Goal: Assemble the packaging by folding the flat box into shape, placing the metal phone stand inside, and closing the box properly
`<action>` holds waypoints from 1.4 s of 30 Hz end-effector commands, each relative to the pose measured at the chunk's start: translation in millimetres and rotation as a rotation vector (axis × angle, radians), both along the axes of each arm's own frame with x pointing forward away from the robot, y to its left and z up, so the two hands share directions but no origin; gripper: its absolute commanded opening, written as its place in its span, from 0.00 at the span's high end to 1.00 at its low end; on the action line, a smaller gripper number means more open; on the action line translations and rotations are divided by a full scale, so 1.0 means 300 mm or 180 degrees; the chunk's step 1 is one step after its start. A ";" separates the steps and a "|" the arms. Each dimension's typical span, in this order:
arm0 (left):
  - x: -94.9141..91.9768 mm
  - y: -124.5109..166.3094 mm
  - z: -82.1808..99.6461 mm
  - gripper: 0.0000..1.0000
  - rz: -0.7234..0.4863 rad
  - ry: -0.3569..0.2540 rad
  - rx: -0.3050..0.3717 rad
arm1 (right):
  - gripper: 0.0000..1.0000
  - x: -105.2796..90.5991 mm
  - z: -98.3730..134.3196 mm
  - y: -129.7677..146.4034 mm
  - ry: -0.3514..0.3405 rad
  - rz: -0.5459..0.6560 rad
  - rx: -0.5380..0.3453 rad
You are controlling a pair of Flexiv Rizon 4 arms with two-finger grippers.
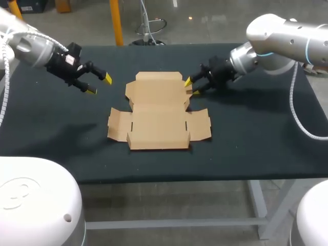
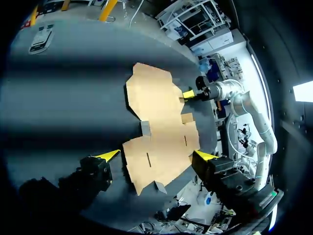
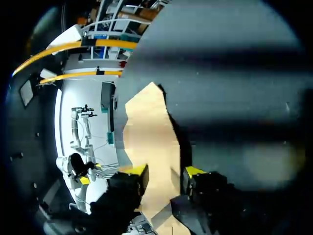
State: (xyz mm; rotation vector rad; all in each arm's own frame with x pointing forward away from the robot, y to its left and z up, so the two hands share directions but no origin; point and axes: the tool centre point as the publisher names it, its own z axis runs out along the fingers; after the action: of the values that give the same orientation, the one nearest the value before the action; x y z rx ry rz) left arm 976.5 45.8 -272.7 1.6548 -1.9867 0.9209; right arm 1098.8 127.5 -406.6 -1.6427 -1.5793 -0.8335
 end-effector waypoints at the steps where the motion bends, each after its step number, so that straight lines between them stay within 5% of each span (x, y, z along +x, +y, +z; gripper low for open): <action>1: -0.010 0.016 0.001 0.00 0.0002 0.0000 -0.0011 | 0.52 0.020 -0.029 0.014 0.0049 0.0065 0.0052; 7: -0.016 0.027 -0.003 0.00 0.0008 0.0008 -0.0020 | 0.53 0.024 -0.039 0.035 -0.0017 0.0022 0.0141; 14: -0.024 0.037 -0.006 0.00 -0.0015 0.0018 -0.0048 | 0.65 0.020 -0.027 0.057 -0.0216 0.0005 0.0243; 17: -0.024 0.038 -0.009 0.00 -0.0065 0.0046 -0.0067 | 1.00 0.010 -0.013 0.057 -0.0337 -0.0013 0.0312; 28: -0.018 0.012 -0.014 0.00 -0.0449 -0.0129 -0.0334 | 1.00 -0.018 0.077 0.045 -0.0645 0.0027 0.0590; 37: -0.003 -0.017 0.015 0.00 -0.0703 -0.0739 -0.0606 | 1.00 -0.040 0.158 0.037 -0.0811 0.0048 0.0823; 42: -0.003 -0.017 0.015 0.00 -0.0703 -0.0739 -0.0606 | 1.00 -0.049 0.182 0.036 -0.0803 0.0020 0.0881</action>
State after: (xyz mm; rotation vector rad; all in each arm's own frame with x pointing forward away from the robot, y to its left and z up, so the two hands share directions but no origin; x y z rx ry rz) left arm 979.3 40.6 -269.0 1.2387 -2.1015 1.2137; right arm 1085.2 140.4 -352.4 -1.3801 -1.5532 -1.2329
